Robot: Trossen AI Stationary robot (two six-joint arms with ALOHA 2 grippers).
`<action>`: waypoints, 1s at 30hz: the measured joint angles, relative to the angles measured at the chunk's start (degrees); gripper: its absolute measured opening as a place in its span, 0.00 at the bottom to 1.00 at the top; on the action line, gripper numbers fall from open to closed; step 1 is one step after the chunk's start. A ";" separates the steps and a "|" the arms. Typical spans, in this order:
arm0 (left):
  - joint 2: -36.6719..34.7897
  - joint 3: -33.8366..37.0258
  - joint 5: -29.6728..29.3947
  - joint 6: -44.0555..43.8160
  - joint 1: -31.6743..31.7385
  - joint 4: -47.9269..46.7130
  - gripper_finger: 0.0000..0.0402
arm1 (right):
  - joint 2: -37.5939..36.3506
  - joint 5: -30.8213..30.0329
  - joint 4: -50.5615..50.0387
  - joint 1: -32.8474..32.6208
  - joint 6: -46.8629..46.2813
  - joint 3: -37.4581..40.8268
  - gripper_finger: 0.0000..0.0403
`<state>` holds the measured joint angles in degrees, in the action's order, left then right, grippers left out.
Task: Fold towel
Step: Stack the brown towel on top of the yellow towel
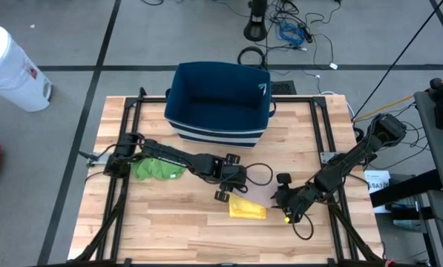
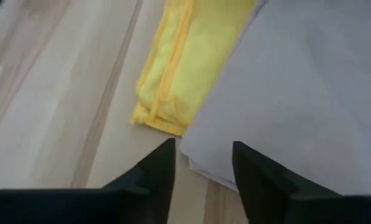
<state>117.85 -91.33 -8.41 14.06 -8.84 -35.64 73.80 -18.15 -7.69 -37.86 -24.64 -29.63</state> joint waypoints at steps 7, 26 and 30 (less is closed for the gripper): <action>-0.49 -0.02 -0.50 -0.04 -2.69 -5.63 0.36 | 0.11 0.01 0.60 -0.48 0.92 0.00 0.45; 1.14 1.66 -2.07 -1.47 -5.45 -5.46 0.36 | 0.22 -3.17 0.48 0.05 0.36 0.00 0.55; 2.70 1.66 -1.91 -0.34 -5.60 -4.99 0.36 | 0.24 -3.13 0.57 0.18 -0.04 0.00 0.54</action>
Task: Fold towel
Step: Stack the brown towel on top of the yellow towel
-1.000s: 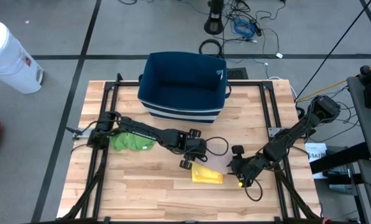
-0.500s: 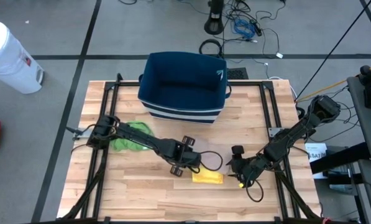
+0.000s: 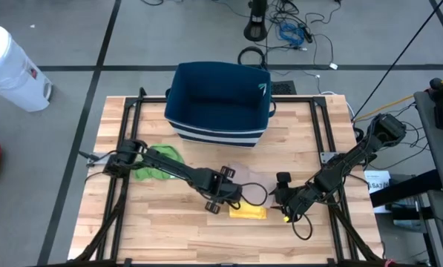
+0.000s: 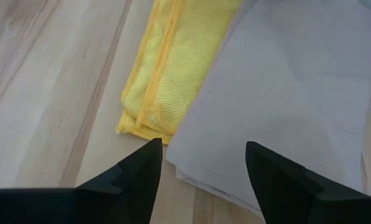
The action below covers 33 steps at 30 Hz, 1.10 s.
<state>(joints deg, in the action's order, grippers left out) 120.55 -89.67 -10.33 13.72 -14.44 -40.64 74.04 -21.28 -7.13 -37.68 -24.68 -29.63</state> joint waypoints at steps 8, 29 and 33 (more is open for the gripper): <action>1.73 0.00 -4.95 0.68 0.92 0.38 0.35 | 0.04 0.35 -0.03 0.08 -0.58 0.00 0.54; 1.54 0.00 -14.03 4.65 -0.13 -4.23 0.00 | -0.20 0.83 8.84 -0.95 2.57 0.00 0.44; 1.30 -1.00 -13.99 4.08 -0.37 -4.02 0.00 | -0.08 0.66 9.99 -1.43 3.29 0.00 0.44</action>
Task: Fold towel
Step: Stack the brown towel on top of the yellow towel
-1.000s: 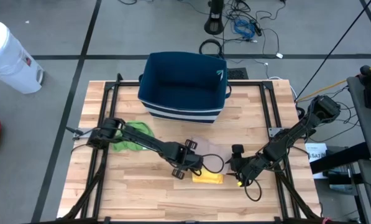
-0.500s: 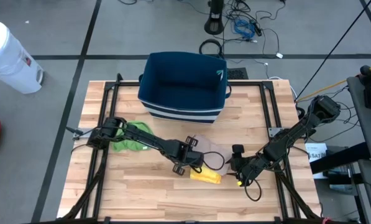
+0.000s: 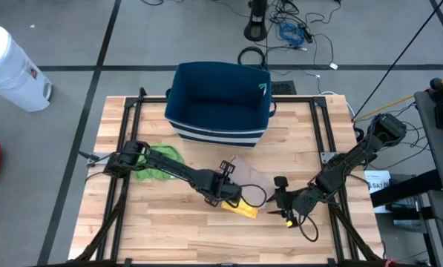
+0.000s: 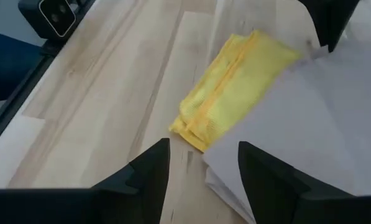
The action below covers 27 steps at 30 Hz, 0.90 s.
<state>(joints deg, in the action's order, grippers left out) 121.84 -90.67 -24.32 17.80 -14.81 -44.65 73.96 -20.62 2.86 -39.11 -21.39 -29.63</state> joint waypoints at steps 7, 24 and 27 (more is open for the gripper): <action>0.00 -2.26 1.14 0.33 -0.70 -0.25 0.00 | 3.31 5.87 9.87 0.02 3.70 0.00 0.44; -0.07 -1.40 5.17 -4.61 0.71 -4.44 0.44 | 14.46 5.51 23.19 2.38 7.30 0.00 0.52; -0.07 -1.40 -0.08 -3.91 -0.32 -4.64 0.51 | 14.46 5.51 24.16 3.05 7.89 0.00 0.53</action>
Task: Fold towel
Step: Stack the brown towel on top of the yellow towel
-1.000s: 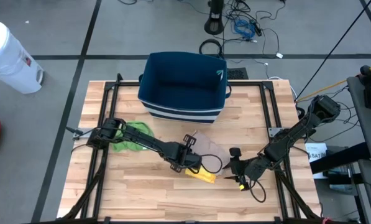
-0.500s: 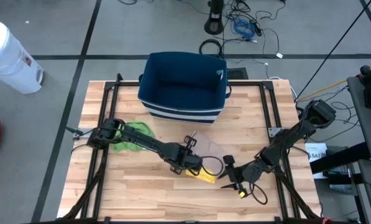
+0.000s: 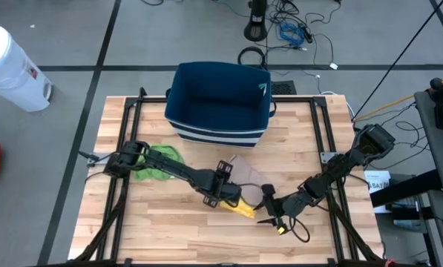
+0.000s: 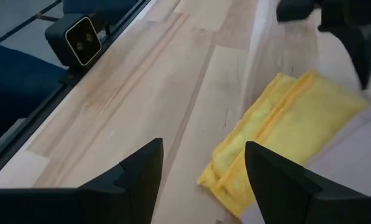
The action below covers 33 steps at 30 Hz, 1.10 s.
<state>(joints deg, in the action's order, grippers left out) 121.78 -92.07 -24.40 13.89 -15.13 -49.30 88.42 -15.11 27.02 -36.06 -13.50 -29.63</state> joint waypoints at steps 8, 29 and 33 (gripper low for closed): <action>0.00 0.44 -4.63 1.90 1.69 1.78 0.56 | 0.00 0.50 2.41 1.30 2.58 0.00 0.53; 0.76 1.38 5.24 5.90 5.82 5.66 0.49 | 15.70 1.95 2.95 4.27 5.84 -7.64 0.51; 1.36 1.38 9.30 5.90 6.75 5.33 0.36 | 16.45 1.95 0.65 5.77 4.99 -8.44 0.51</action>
<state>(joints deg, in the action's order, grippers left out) 123.14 -90.70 -15.10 19.79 -8.38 -43.97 104.88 -13.17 27.67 -30.29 -8.51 -38.07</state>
